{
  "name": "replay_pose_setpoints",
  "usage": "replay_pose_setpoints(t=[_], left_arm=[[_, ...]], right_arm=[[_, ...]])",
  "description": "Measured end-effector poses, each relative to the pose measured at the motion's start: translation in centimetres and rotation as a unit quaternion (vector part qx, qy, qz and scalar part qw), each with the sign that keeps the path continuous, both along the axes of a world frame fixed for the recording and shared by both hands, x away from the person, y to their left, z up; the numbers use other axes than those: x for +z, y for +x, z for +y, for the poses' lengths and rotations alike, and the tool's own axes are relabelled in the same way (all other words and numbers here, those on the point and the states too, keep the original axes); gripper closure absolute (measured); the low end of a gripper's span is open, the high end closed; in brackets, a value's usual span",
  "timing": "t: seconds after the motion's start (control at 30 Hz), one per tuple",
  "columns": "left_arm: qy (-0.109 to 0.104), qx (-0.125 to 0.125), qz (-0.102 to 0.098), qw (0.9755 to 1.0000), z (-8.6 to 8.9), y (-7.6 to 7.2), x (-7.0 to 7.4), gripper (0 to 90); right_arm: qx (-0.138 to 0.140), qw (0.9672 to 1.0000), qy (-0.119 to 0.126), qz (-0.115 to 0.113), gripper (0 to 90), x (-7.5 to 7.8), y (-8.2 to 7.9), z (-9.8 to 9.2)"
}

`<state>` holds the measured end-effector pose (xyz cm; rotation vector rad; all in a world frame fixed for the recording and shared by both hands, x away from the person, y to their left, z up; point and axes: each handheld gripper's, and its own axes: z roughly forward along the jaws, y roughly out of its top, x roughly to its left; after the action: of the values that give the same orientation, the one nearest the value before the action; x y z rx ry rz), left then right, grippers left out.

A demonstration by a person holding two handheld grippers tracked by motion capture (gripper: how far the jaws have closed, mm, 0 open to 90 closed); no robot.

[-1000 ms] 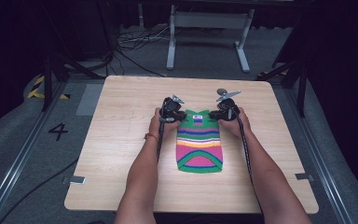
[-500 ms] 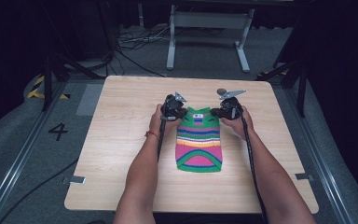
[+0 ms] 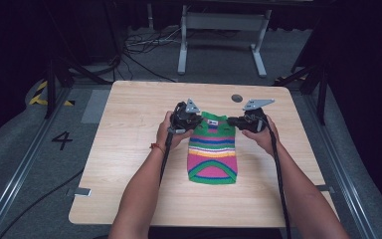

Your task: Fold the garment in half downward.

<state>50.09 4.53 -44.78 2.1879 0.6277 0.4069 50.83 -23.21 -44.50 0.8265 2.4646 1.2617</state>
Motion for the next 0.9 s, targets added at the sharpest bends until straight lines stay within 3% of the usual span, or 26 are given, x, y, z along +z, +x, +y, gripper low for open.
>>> replay_pose_setpoints(t=[0.2, 0.37, 0.63, 0.9], left_arm=[[-0.009, -0.042, -0.016, 0.9989, 0.7, -3.1, 0.6, 84.0], [-0.003, -0.058, -0.028, 0.9979, 1.5, -5.1, 0.7, 84.0], [-0.002, -0.091, -0.040, 0.9951, 2.9, -7.4, 0.6, 83.3], [0.034, -0.142, -0.051, 0.9880, 2.6, -11.0, 0.5, 82.8]], right_arm=[[0.031, 0.9994, 0.009, -0.010, 85.3, 0.4, -2.6, -0.6], [0.060, 0.9980, 0.016, -0.015, 85.2, 0.6, -4.3, -0.6], [0.116, 0.9929, 0.021, -0.015, 85.1, 0.9, -7.6, -1.0], [0.161, 0.9869, -0.001, -0.002, 84.9, 0.4, -10.9, -1.0]])
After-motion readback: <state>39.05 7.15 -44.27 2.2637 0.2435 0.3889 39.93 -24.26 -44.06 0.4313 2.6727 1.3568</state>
